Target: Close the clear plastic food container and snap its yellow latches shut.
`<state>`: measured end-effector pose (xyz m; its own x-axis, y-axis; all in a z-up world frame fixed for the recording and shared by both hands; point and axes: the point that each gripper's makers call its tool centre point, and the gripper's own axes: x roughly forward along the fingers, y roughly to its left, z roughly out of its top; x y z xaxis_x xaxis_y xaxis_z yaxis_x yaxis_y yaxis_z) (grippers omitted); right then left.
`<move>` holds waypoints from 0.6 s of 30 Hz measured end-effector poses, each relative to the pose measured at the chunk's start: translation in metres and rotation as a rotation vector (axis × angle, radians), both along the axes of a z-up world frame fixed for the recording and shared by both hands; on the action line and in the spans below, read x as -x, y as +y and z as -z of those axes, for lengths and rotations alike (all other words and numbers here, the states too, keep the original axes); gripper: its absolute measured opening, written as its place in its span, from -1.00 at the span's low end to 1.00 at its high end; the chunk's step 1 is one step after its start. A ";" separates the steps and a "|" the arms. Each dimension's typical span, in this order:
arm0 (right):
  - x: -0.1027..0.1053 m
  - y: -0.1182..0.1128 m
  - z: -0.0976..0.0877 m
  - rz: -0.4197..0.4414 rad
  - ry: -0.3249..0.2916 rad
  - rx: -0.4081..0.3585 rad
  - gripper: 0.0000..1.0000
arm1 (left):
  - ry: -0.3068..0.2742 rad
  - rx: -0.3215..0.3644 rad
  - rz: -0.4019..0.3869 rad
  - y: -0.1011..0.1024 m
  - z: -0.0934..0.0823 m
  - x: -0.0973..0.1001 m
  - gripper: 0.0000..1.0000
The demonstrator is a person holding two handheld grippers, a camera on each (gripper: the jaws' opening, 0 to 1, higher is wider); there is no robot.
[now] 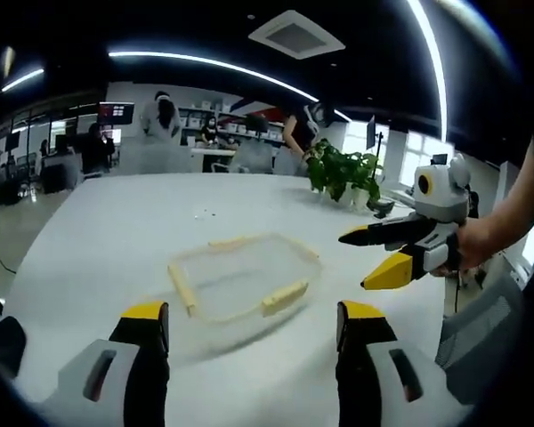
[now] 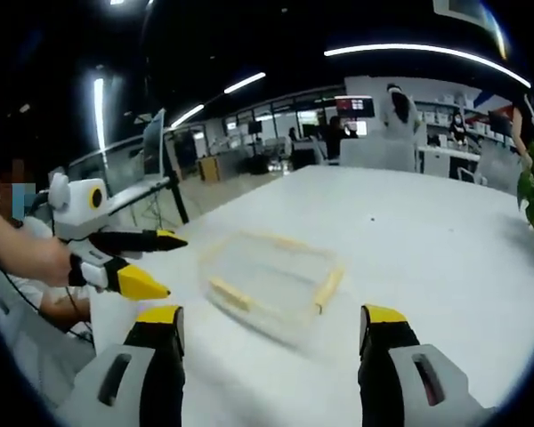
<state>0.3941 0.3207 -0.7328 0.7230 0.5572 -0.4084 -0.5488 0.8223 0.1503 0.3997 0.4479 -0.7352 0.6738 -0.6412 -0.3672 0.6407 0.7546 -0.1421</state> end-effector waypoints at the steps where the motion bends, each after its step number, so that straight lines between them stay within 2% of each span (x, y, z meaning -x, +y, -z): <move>1: 0.001 -0.001 -0.001 0.004 0.000 -0.001 0.62 | 0.000 0.001 0.003 0.000 0.000 0.001 0.53; 7: 0.010 -0.005 -0.008 0.011 -0.004 -0.011 0.62 | 0.002 0.002 0.012 0.003 -0.002 0.009 0.52; 18: 0.024 -0.007 -0.010 0.010 0.005 -0.016 0.61 | 0.010 0.006 0.008 0.008 -0.001 0.026 0.49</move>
<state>0.3699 0.3132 -0.7223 0.7264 0.5567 -0.4029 -0.5401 0.8250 0.1662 0.3734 0.4562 -0.7343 0.6645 -0.6490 -0.3706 0.6455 0.7483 -0.1530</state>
